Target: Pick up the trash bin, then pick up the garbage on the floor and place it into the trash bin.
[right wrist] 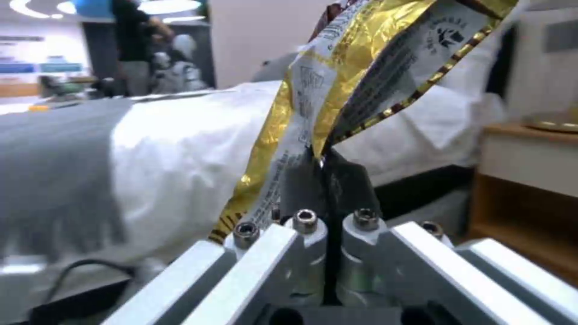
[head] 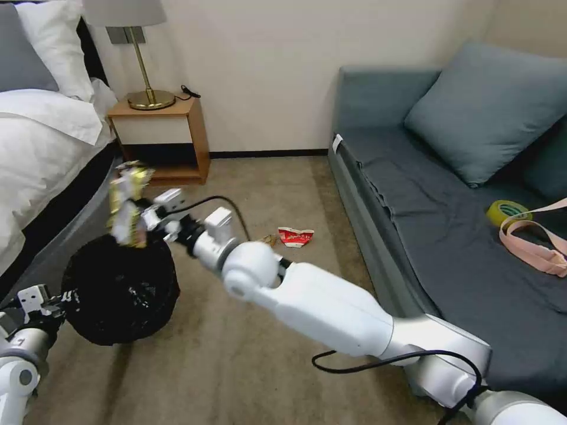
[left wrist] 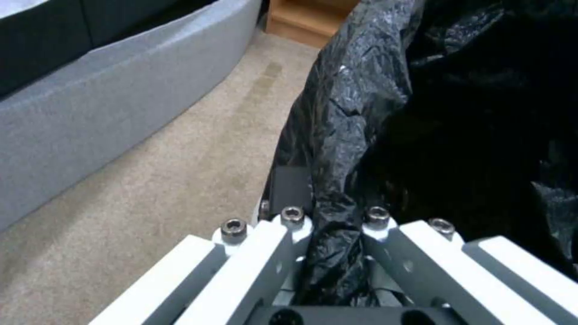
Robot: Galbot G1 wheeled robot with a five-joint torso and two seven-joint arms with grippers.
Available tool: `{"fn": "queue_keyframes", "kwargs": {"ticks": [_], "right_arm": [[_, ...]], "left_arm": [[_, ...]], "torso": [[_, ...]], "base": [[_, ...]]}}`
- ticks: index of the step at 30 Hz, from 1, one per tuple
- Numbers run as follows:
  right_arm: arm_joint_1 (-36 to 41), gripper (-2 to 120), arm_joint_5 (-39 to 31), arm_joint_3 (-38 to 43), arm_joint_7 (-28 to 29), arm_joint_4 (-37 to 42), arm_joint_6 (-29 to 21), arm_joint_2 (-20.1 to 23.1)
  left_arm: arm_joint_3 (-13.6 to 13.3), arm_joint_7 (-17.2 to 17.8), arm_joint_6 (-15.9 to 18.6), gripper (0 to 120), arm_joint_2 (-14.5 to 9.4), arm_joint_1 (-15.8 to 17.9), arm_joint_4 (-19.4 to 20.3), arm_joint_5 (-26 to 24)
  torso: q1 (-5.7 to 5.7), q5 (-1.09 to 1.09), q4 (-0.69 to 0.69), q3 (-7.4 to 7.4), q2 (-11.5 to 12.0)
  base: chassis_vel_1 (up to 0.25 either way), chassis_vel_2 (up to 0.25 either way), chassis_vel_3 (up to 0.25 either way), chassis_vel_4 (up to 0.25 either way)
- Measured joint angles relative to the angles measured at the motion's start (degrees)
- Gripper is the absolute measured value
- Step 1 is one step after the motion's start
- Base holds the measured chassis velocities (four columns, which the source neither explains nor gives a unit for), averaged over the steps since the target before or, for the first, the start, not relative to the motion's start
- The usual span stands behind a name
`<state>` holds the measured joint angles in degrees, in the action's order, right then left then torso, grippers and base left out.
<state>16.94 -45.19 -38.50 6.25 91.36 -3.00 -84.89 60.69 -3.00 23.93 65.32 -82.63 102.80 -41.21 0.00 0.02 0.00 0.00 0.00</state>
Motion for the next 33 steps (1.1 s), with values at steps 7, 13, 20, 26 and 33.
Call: {"fn": "queue_keyframes", "kwargs": {"ticks": [7, 13, 20, 26, 33], "right_arm": [[1.1, 0, 4.5, -4.2, -2.2, -6.4, 1.1, -5.1], [2.9, 0, 6.4, -6.5, -3.2, -10.3, 1.6, -7.1], [5.7, 0, 9.6, -7.7, -2.9, -13.3, 1.8, -7.2], [6.8, 11, 11.5, -7.4, -2.7, -15.7, 1.8, -7.2], [7.5, 33, 13.0, -6.7, -2.4, -17.6, 2.0, -7.0]], "left_arm": [[-0.9, 0.1, 0.2, 2, -0.1, 0.1, 0.4, -0.7], [-1.3, 0.1, 0.4, 2, -0.2, 0.3, 0.7, -0.9], [-1.7, 0.1, 0.6, 2, -0.3, 0.4, 1.2, -1.4], [-2.0, 0.4, 1.1, 2, 0.8, 0.4, 2.1, -1.4], [-1.9, 0.5, 1.2, 2, 1.3, 0.1, 2.6, -1.4]], "torso": [[0.0, 0.0, -0.01, 0.0, 0.0], [0.0, -0.01, -0.01, 0.0, 0.0], [0.0, -0.02, 0.0, 0.0, 0.0], [0.0, -0.01, 0.0, 0.0, 0.0], [0.0, -0.02, -0.01, 0.0, 0.0]], "base": [[0.0, 0.0, 0.0, 0.0], [0.0, 0.0, 0.0, 0.0], [0.0, 0.0, 0.0, 0.0], [0.0, 0.0, 0.0, 0.0], [0.0, 0.0, 0.0, 0.0]]}}
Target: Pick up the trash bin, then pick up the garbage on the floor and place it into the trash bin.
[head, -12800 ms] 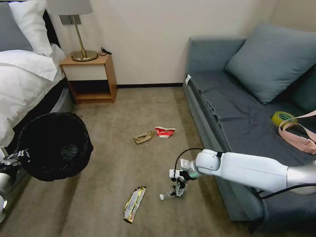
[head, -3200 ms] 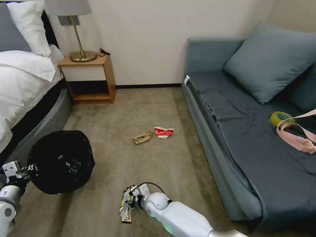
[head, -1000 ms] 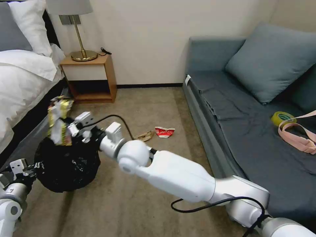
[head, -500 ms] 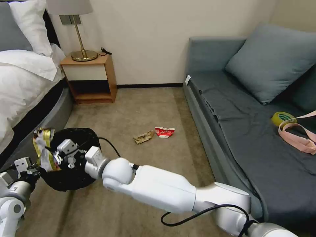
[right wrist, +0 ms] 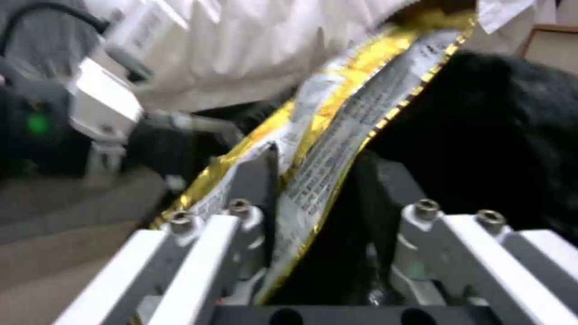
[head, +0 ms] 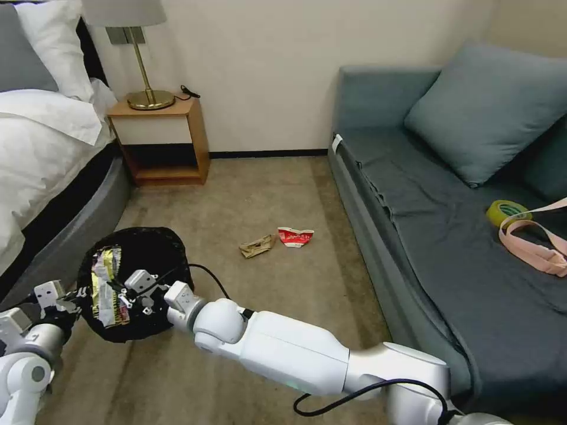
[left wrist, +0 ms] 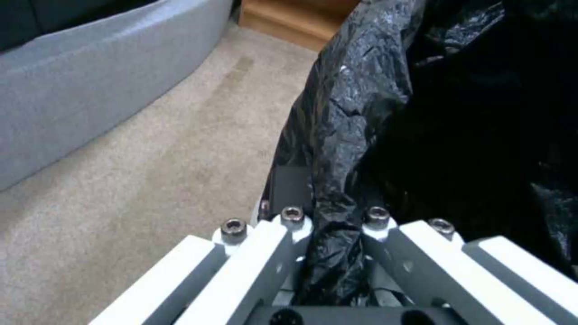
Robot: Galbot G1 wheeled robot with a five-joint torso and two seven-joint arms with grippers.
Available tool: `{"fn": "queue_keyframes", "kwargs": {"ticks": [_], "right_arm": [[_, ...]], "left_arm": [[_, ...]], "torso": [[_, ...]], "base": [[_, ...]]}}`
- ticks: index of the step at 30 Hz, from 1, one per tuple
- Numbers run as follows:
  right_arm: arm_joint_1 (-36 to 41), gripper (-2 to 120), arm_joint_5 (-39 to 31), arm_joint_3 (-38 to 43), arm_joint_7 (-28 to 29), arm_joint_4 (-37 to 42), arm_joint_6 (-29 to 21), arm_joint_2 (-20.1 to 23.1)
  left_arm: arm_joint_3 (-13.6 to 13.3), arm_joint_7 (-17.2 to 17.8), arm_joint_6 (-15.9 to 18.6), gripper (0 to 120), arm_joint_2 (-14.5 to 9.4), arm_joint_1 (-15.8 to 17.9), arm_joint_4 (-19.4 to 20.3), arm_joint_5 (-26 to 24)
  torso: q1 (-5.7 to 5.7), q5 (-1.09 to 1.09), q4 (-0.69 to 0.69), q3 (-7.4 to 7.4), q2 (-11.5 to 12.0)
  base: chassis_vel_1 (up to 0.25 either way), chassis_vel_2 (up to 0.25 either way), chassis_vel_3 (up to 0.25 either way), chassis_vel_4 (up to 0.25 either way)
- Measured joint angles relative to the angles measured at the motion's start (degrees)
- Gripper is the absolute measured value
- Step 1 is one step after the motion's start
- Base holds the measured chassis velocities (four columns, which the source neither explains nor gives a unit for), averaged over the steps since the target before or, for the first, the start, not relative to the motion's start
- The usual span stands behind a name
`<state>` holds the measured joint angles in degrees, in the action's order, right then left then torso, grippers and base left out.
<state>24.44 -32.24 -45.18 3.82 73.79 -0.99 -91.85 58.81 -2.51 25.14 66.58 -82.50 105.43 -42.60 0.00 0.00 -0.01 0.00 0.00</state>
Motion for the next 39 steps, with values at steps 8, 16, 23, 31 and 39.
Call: {"fn": "queue_keyframes", "kwargs": {"ticks": [8, 16, 23, 31, 39], "right_arm": [[0.5, 60, 0.8, 0.8, 0.9, -0.2, -0.5, 1.1], [0.6, 90, 1.9, 1.8, 1.3, 0.2, -0.8, 2.5], [0.4, 100, 2.7, 2.9, 2.4, 1.6, -0.7, 3.1], [-1.3, 100, 19.1, 7.6, 9.7, 4.3, 4.6, 6.0], [-1.5, 100, 25.4, 14.1, 17.0, 7.2, 3.7, 9.6]], "left_arm": [[0.4, 0.0, 0.0, 2, 0.0, 0.0, 0.2, -0.1], [0.3, 0.0, 0.0, 2, 0.1, 0.0, 0.1, 0.0], [0.3, 0.0, 0.0, 2, 0.0, 0.2, -0.3, 0.1], [0.9, 0.0, -0.1, 2, -0.2, 0.3, -0.6, 0.3], [1.0, 0.0, -0.2, 2, -0.1, 0.4, -0.8, 0.5]], "torso": [[0.0, 0.0, 0.01, 0.0, 0.0], [0.0, 0.0, 0.01, 0.0, 0.0], [0.0, 0.0, 0.0, 0.0, 0.0], [0.0, 0.0, 0.0, 0.0, 0.0], [0.0, -0.01, 0.01, 0.0, 0.0]], "base": [[0.0, 0.0, 0.0, 0.0], [0.0, 0.0, 0.0, 0.0], [0.0, 0.0, 0.0, 0.0], [0.0, 0.0, 0.0, 0.0], [0.0, 0.0, 0.0, 0.0]]}}
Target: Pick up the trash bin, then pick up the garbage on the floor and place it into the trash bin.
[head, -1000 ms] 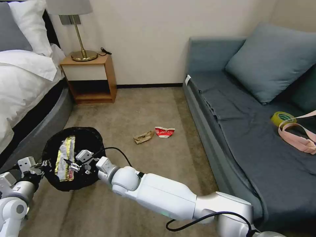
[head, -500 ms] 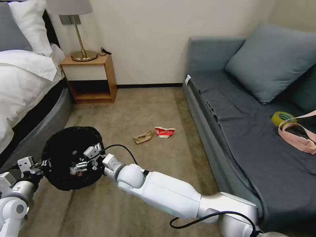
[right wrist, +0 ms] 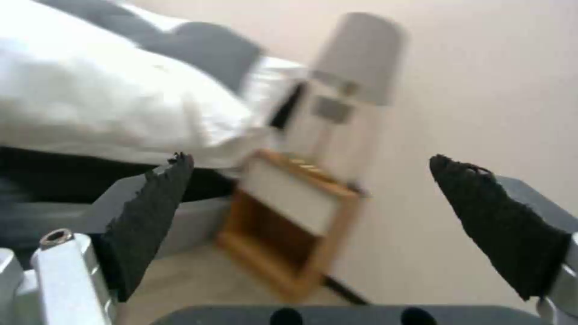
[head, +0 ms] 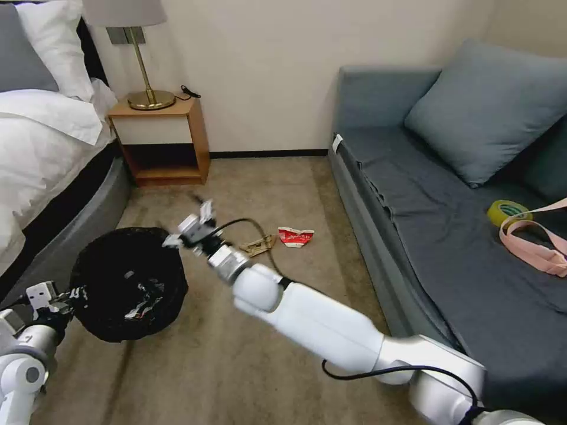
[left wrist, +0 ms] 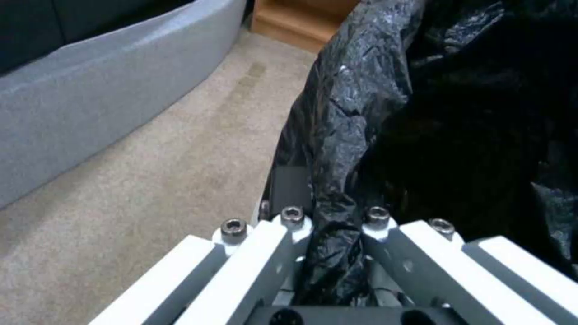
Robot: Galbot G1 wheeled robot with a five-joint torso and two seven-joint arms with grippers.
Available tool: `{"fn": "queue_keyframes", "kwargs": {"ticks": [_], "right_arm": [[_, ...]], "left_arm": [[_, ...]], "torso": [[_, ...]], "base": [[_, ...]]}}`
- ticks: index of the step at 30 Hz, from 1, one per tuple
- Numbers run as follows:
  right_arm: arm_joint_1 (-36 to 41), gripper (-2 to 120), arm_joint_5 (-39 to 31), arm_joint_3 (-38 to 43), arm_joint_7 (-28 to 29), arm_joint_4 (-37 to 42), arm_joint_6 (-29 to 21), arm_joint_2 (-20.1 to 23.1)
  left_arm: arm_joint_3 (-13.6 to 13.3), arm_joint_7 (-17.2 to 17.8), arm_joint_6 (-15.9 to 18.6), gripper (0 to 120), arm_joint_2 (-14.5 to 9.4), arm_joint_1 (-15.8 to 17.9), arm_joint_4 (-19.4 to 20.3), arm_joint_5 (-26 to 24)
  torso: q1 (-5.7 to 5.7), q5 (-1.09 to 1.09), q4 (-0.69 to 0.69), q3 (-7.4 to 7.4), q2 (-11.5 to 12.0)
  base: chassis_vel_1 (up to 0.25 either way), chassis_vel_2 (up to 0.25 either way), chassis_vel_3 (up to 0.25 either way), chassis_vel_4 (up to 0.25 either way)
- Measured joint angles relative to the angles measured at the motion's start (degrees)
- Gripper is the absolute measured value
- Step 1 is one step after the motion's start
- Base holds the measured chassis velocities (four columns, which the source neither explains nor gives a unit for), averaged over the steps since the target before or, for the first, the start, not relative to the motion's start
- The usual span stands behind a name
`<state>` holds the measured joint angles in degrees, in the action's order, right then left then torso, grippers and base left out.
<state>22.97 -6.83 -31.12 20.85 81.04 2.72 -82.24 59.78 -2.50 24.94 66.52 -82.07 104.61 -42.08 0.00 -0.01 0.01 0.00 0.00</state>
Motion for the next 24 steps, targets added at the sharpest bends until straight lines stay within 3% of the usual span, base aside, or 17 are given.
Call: {"fn": "queue_keyframes", "kwargs": {"ticks": [5, 11, 13, 14, 16, 18, 20, 22, 24], "right_arm": [[0.0, 100, 0.2, 6.1, 2.9, 1.5, -3.3, 2.9], [1.4, 100, -5.7, 14.2, 4.7, 6.1, -9.9, 8.6], [2.9, 100, -9.1, 17.5, 4.6, 9.9, -13.0, 12.8], [2.9, 100, -9.1, 17.5, 4.6, 9.9, -13.0, 12.8], [5.0, 100, -14.2, 20.3, 4.5, 15.0, -17.3, 19.2], [5.9, 100, -16.0, 21.5, 4.6, 17.0, -18.9, 21.4], [10.2, 100, -19.5, 26.1, 4.8, 22.8, -22.3, 26.4], [11.4, 100, -19.9, 27.4, 5.0, 24.0, -22.9, 27.2], [17.8, 100, -20.9, 33.8, 5.7, 28.6, -24.8, 29.2]], "left_arm": [[0.0, 0.0, 0.0, 2, 0.0, 0.1, -0.1, 0.4], [0.2, -0.1, -0.3, 2, 0.0, 0.2, -0.5, 0.5], [0.2, -0.2, -0.3, 2, 0.0, 0.3, -0.7, 0.6], [0.2, -0.2, -0.3, 2, 0.0, 0.3, -0.7, 0.6], [0.0, -0.2, -0.3, 2, -0.1, 0.5, -0.8, 0.7], [-0.2, -0.2, -0.3, 2, -0.1, 0.6, -0.8, 0.8], [-0.7, -0.2, -0.3, 2, 0.1, 1.0, -0.9, 1.2], [-0.9, -0.2, -0.3, 2, 0.2, 1.1, -0.9, 1.3], [-1.4, -0.1, -0.3, 2, 0.5, 1.4, -0.9, 1.9]], "torso": [[0.0, 0.0, -0.01, 0.0, 0.0], [0.0, 0.0, -0.01, 0.0, 0.0], [0.0, -0.01, -0.03, 0.0, 0.0], [0.0, -0.01, -0.03, 0.0, 0.0], [0.0, -0.02, -0.01, 0.0, 0.0], [0.0, -0.01, 0.01, 0.0, 0.0], [0.0, -0.01, 0.04, 0.0, 0.0], [0.0, -0.02, 0.04, 0.0, 0.0], [0.0, 0.0, -0.03, -0.01, 0.0]], "base": [[0.0, 0.0, 0.0, 0.0], [0.0, 0.0, 0.0, 0.0], [0.0, 0.0, 0.0, 0.0], [0.0, 0.0, 0.0, 0.0], [0.0, 0.0, 0.0, 0.0], [0.0, 0.0, 0.0, 0.0], [0.0, 0.0, 0.0, 0.0], [0.0, 0.0, 0.0, 0.0], [0.0, 0.0, 0.0, 0.0]]}}
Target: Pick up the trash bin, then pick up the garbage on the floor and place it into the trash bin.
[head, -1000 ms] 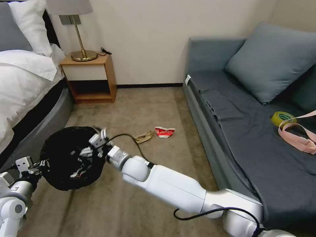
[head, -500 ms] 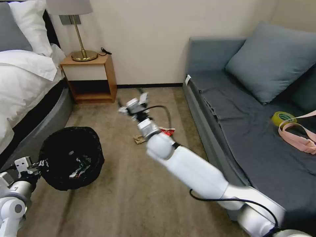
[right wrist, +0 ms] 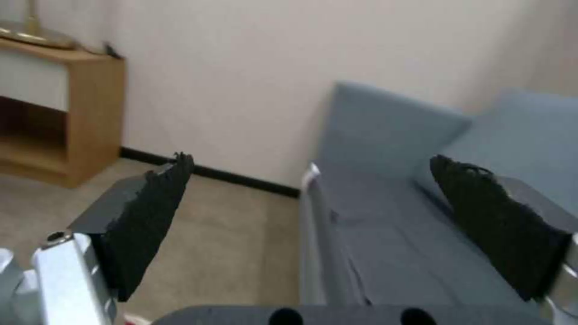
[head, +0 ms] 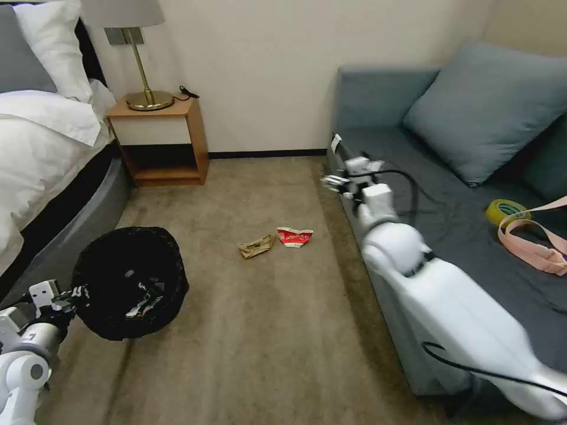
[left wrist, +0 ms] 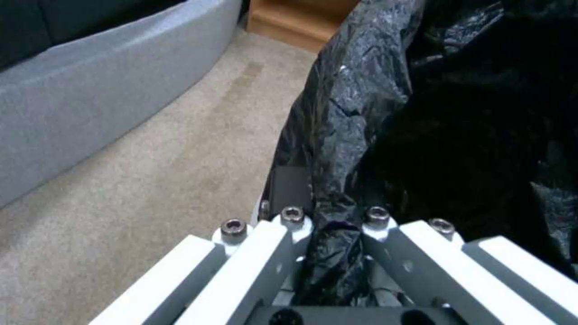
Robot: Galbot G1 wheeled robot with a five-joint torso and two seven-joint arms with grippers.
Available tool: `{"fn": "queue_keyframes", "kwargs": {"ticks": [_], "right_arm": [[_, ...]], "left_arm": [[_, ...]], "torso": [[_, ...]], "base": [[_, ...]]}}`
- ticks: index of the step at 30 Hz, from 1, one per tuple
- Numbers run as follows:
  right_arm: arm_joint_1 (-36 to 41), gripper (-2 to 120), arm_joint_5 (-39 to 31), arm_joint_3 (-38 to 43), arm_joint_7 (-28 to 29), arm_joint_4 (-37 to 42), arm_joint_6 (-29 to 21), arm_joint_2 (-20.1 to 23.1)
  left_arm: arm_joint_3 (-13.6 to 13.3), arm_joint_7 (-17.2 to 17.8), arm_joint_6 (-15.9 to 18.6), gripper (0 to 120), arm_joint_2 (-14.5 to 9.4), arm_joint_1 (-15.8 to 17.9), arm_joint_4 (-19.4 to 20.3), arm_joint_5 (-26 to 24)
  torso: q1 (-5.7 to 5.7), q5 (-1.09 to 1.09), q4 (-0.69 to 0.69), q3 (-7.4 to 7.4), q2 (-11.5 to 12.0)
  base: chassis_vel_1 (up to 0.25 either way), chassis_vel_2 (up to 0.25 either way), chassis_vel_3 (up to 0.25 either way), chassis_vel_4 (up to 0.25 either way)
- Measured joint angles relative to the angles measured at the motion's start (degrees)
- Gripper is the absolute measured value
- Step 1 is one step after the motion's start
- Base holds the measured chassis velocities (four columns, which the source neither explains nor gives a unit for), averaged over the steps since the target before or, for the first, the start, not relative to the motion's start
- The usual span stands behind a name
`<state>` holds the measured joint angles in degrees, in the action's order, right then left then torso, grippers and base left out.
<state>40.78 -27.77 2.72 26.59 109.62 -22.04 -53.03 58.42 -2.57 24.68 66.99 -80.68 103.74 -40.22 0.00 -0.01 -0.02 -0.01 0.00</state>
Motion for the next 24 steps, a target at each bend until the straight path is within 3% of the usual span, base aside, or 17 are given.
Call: {"fn": "queue_keyframes", "kwargs": {"ticks": [8, 12, 24], "right_arm": [[18.2, 100, 1.0, 12.6, 1.3, 10.9, -2.0, 0.7], [29.2, 100, 2.8, 15.4, 1.6, 18.1, -3.6, -1.9], [41.1, 100, 16.1, 18.7, -3.4, 23.4, -2.2, -10.1]], "left_arm": [[-0.6, 0.3, 0.3, 2, 0.5, 0.6, 0.4, 0.7], [-0.4, 0.3, 0.3, 2, 0.5, 0.9, 0.4, 0.9], [0.8, 0.3, 0.3, 2, 0.5, 1.1, -0.3, 0.4]], "torso": [[0.0, 0.0, 0.03, 0.0, 0.0], [0.0, 0.02, 0.03, 0.0, 0.0], [0.0, 0.02, 0.02, 0.0, 0.0]], "base": [[0.0, 0.0, 0.0, 0.0], [0.0, 0.0, 0.0, 0.0], [0.0, 0.0, 0.0, 0.0]]}}
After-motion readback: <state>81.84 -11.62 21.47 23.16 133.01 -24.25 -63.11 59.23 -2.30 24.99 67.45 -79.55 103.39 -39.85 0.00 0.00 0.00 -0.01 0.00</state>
